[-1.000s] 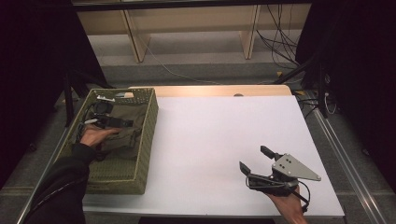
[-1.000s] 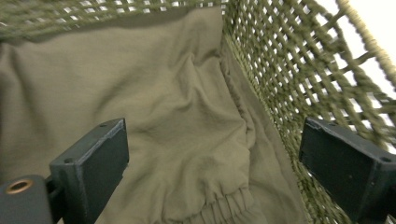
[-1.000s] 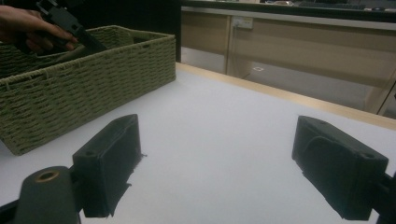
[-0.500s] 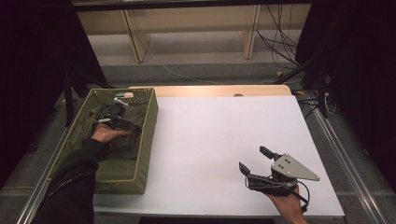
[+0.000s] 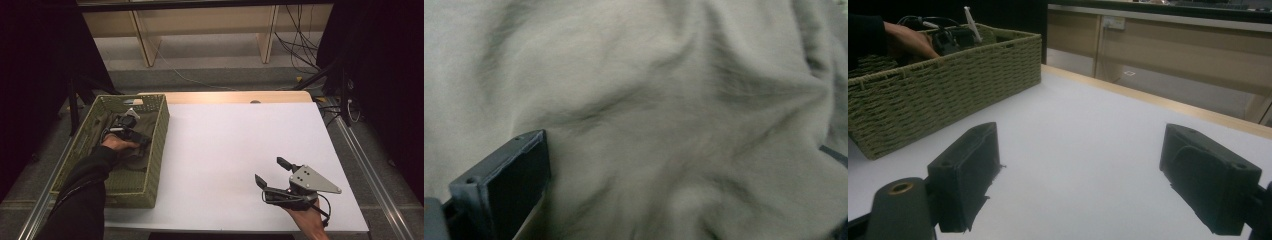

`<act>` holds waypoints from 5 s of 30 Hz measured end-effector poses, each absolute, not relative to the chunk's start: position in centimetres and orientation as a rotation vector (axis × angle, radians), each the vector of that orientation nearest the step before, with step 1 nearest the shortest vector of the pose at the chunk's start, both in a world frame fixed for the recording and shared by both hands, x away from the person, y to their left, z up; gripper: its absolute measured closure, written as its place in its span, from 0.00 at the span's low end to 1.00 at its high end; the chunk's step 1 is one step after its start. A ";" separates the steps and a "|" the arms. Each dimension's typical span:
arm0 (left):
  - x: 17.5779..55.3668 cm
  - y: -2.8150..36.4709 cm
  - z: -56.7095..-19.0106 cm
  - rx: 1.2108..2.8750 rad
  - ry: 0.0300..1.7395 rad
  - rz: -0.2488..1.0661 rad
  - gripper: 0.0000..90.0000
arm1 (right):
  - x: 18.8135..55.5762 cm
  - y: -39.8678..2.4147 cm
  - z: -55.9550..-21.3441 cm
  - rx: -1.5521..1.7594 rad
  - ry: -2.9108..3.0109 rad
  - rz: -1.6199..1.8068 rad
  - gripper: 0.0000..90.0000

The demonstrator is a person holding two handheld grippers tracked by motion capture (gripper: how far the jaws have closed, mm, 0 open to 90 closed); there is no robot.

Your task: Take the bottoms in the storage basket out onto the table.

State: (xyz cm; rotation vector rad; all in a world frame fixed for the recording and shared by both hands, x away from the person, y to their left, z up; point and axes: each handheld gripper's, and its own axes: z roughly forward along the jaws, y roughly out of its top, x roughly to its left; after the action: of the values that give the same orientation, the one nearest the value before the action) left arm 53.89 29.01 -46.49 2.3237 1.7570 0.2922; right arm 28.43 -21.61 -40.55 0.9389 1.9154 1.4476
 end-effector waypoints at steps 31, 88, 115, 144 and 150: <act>55.4 29.0 -45.9 2.232 1.734 0.245 0.73 | 28.4 -21.6 -40.7 0.930 1.920 1.441 0.21; 45.9 35.5 -36.1 1.372 1.339 0.224 0.94 | 28.4 -21.7 -40.8 0.942 1.907 1.429 0.22; 43.5 29.1 -29.5 1.285 1.052 0.227 0.94 | 28.5 -21.7 -40.9 0.949 1.905 1.417 0.22; 43.2 17.0 -27.4 1.425 0.822 0.116 0.94 | 28.6 -21.7 -40.9 0.947 1.909 1.421 0.22; 43.1 14.8 -27.5 1.449 0.797 0.085 0.94 | 28.6 -21.8 -40.9 0.946 1.905 1.422 0.22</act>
State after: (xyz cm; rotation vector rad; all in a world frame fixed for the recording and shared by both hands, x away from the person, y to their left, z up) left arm 43.12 14.75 -27.45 1.4490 0.7972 0.0854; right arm 28.57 -21.80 -40.86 0.9464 1.9052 1.4221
